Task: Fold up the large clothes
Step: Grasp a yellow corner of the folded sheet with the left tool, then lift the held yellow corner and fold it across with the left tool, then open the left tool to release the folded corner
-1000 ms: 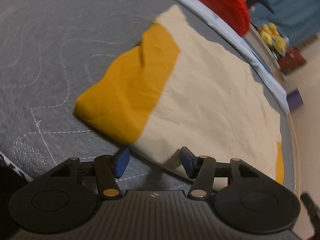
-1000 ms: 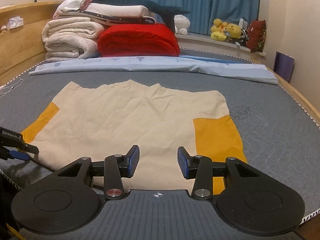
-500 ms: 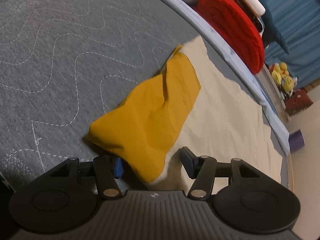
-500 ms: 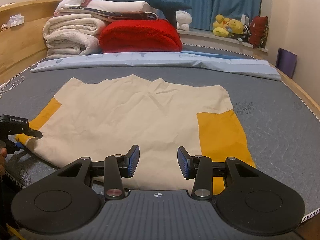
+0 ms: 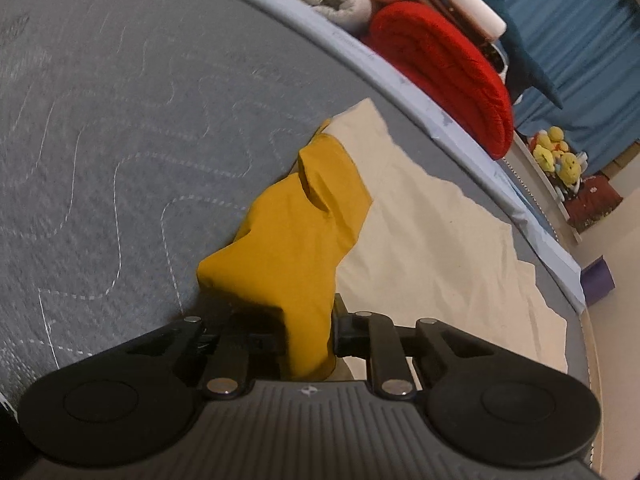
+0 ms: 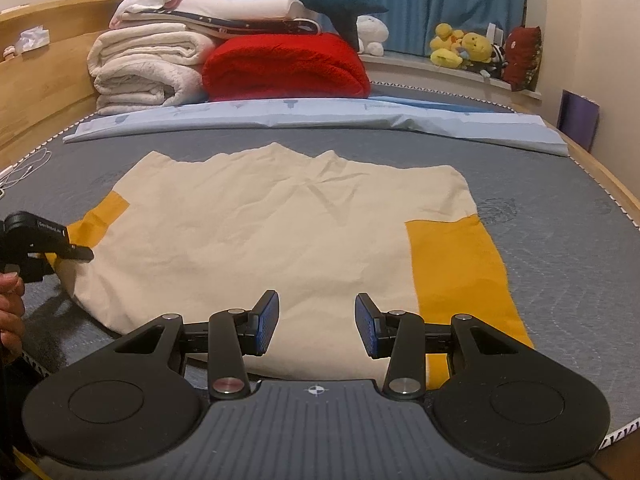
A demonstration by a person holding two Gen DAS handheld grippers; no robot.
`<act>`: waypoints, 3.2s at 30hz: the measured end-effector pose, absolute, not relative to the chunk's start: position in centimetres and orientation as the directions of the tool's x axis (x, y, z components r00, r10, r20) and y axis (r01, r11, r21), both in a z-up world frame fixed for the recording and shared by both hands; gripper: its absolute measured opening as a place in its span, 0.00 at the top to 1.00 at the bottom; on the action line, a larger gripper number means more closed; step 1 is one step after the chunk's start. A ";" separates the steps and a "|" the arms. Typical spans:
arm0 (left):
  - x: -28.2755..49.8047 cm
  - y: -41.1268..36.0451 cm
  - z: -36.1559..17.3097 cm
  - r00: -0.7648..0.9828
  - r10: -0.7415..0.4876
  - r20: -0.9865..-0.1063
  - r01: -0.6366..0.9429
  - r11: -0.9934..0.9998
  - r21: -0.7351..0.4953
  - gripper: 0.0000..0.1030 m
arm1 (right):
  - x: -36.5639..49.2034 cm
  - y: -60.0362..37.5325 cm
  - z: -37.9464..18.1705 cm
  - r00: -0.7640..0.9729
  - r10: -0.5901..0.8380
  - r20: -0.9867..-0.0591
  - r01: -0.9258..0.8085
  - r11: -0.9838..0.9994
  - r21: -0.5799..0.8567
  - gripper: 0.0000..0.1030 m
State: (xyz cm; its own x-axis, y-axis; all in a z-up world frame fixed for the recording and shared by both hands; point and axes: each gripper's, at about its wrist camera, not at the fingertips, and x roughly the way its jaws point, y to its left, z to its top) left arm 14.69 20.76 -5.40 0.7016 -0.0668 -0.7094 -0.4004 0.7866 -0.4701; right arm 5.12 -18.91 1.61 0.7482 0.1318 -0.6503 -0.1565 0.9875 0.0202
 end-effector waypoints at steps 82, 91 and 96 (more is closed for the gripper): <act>12.3 -5.4 2.7 0.584 -0.499 -0.640 0.642 0.767 -0.012 0.33 | 14.2 -35.3 -3.5 0.470 0.344 -0.813 0.251 0.831 0.497 0.29; 15.6 0.9 1.3 0.624 -0.344 -0.701 0.418 0.906 -0.072 0.32 | 11.5 -31.0 2.1 0.660 0.319 -0.680 -0.028 0.915 0.402 0.93; 16.6 1.5 1.6 0.618 -0.378 -0.689 0.406 0.905 -0.132 0.32 | 10.1 -33.8 2.9 0.726 0.214 -0.654 0.075 0.920 0.384 0.93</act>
State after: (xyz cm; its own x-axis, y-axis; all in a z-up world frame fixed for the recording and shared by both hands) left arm 16.58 1.51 1.56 0.6184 -0.3776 -0.6892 0.4057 0.9045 -0.1315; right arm 10.13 -33.84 2.86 0.7259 0.2141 -0.6537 0.0745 0.9203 0.3842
